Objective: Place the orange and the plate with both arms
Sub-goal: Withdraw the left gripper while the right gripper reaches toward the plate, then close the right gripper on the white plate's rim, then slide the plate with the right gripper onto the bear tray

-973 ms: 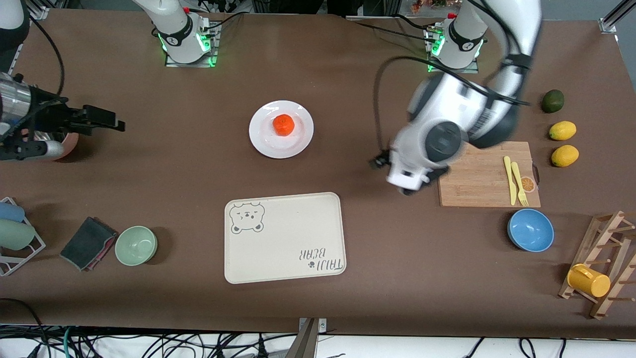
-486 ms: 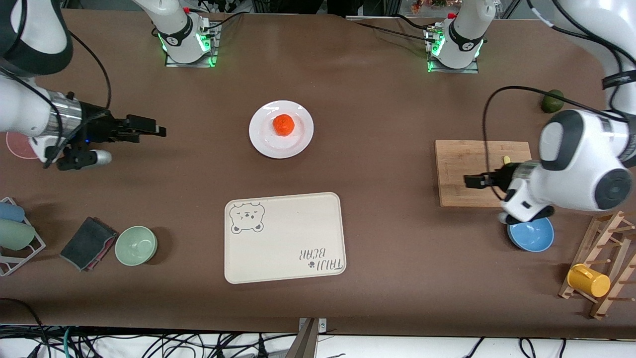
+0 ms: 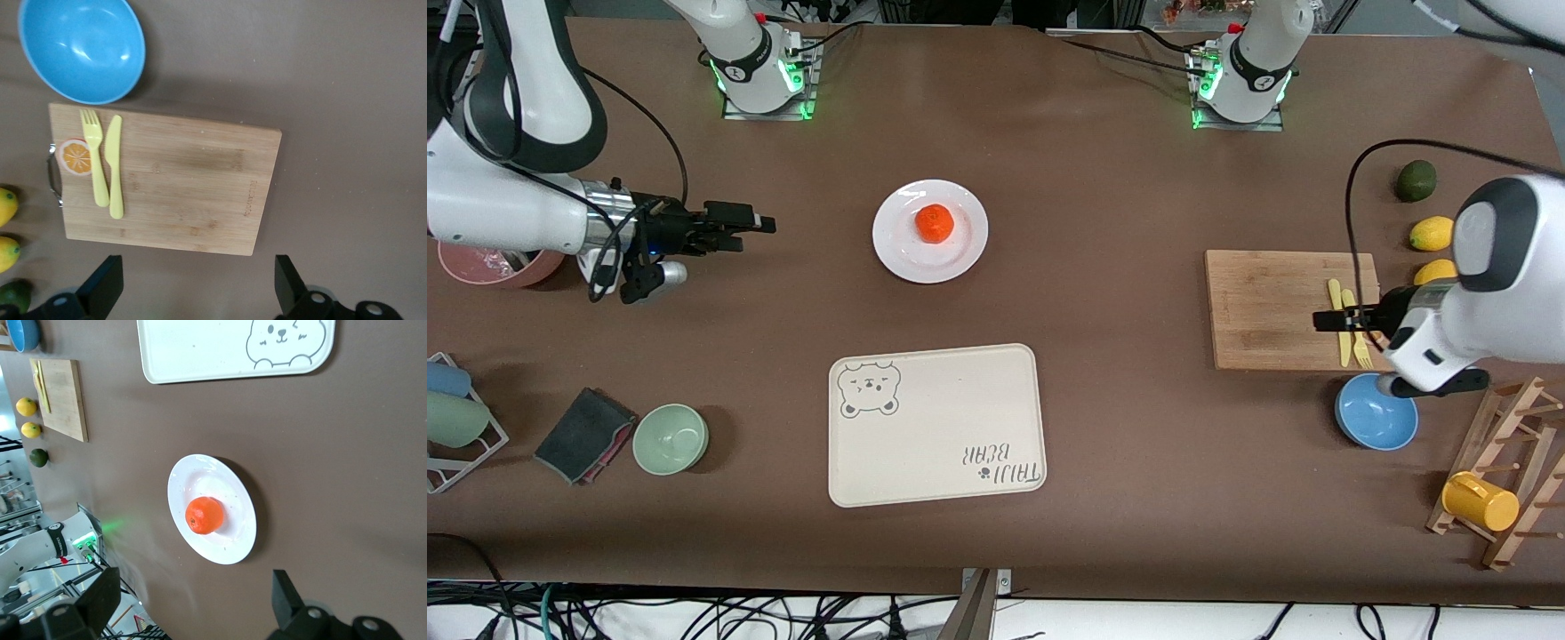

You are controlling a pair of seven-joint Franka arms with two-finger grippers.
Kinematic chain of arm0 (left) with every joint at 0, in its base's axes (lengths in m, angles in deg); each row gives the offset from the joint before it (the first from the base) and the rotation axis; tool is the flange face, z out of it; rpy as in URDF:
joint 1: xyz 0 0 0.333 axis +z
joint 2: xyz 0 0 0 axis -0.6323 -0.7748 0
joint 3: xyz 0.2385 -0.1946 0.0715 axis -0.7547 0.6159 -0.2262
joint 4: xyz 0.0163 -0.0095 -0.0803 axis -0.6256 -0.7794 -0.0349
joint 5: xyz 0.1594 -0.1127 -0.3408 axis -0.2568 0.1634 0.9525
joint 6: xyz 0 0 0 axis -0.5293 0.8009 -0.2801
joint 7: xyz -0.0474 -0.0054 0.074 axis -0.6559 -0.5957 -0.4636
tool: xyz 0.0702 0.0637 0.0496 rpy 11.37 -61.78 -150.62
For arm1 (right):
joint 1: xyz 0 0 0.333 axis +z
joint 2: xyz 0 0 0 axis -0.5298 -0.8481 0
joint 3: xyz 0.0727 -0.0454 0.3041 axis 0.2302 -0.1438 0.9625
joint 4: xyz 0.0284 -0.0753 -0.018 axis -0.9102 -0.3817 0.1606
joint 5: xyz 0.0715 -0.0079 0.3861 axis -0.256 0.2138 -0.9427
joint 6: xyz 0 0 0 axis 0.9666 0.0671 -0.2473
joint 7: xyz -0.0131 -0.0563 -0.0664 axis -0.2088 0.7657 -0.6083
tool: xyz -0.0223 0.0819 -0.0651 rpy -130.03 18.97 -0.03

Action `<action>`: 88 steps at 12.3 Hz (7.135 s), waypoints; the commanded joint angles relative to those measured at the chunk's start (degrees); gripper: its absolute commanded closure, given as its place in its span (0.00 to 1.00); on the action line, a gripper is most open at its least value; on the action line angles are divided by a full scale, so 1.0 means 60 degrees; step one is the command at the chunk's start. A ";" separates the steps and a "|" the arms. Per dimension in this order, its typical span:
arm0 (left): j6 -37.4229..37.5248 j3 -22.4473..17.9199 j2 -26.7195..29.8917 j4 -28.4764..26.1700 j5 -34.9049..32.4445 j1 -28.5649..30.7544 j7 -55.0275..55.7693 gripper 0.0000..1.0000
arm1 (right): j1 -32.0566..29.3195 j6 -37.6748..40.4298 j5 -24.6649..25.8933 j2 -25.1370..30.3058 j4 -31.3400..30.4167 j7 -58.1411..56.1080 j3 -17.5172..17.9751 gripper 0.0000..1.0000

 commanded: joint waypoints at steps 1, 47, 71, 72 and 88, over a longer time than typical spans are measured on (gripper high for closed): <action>-0.1096 0.0222 0.1362 -0.0824 -0.0374 0.0307 -0.0162 0.00 | -0.0050 -0.0571 -0.1031 0.0439 -0.1401 -0.1328 -0.0073 0.00; -0.0473 0.0237 0.3713 -0.2294 -0.0784 -0.0132 -0.1979 0.00 | 0.1224 -0.4953 -0.8256 -0.2711 -0.4101 -0.9201 0.1245 0.62; -0.0473 0.0237 0.3640 -0.2294 -0.0784 -0.0161 -0.1964 0.00 | 0.1883 -0.5642 -0.9078 -0.2725 -0.4116 -0.9611 0.1304 1.00; -0.0473 0.0237 0.3640 -0.2294 -0.0784 -0.0161 -0.1964 0.00 | 0.1883 -0.5642 -0.9064 -0.2726 -0.4116 -0.9611 0.1304 1.00; -0.0473 0.0237 0.3567 -0.2294 -0.0784 -0.0176 -0.1964 0.00 | 0.1459 -0.5393 -0.8963 -0.3733 -0.0987 -0.6511 0.1187 1.00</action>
